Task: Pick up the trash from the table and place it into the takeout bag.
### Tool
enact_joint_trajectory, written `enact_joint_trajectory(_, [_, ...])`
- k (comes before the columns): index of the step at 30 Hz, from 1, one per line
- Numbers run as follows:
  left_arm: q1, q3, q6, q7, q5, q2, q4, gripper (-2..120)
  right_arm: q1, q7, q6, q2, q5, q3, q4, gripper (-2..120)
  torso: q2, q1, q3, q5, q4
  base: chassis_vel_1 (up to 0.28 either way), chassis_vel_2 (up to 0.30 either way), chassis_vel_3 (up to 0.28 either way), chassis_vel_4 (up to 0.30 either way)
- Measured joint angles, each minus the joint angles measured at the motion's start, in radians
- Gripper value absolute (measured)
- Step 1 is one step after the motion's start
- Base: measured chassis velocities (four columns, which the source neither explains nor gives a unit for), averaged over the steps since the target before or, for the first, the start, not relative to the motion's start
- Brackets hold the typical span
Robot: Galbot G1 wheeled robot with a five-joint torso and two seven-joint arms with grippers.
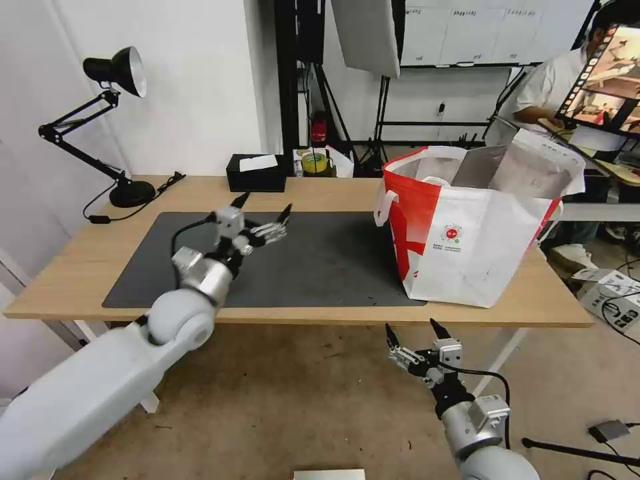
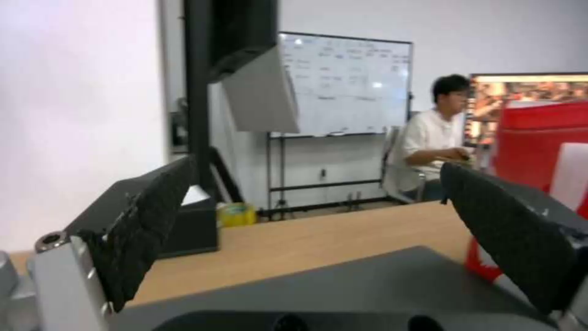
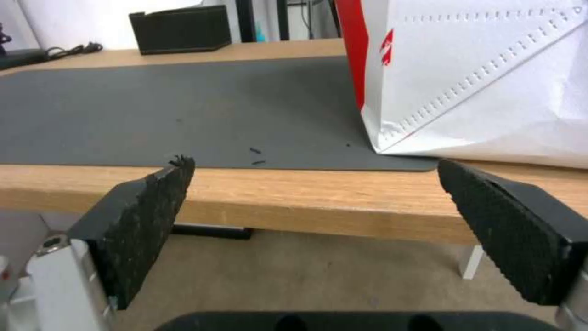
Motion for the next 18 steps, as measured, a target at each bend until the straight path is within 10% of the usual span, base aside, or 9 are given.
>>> enact_joint_trajectory(18, [0.383, -0.322, -0.098, 0.015, 0.125, -0.04, -0.03, 100, 0.0, 0.0, 0.0, 0.0, 0.0, 0.0, 0.0, 100, 0.0, 0.0, 0.0, -0.0002, 0.0003, 0.0, 0.0, 0.0, 0.0])
